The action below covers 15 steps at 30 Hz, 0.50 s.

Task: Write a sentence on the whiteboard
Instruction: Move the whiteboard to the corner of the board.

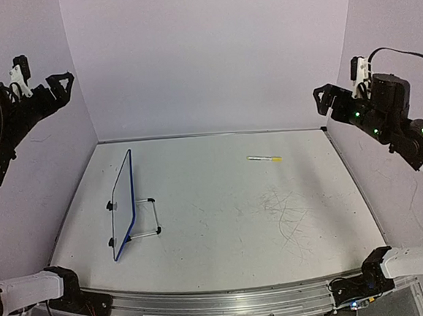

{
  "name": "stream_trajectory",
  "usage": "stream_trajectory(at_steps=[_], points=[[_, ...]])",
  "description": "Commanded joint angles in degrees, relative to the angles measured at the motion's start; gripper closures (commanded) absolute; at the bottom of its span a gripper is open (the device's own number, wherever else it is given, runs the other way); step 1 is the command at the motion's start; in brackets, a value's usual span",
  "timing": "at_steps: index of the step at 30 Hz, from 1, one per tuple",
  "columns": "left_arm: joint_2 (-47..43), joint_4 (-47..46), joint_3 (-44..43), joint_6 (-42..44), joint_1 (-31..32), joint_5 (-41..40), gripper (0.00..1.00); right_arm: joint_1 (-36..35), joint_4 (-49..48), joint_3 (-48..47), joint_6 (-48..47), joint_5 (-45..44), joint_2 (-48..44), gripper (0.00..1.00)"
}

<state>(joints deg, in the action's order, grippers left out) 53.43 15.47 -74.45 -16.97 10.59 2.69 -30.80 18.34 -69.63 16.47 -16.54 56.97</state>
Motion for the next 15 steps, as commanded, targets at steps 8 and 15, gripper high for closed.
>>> stream_trajectory(at_steps=[8, 15], points=[[0.79, 3.15, 2.28, -0.49, -0.18, 2.44, 0.01, -1.45, -3.75, -3.32, 5.77, 18.81, 19.80, 0.02], [0.39, 4.28, 3.54, -1.00, -0.16, 3.12, 0.01, -11.76, -19.34, -2.91, 13.07, 30.26, 35.66, 0.02]])
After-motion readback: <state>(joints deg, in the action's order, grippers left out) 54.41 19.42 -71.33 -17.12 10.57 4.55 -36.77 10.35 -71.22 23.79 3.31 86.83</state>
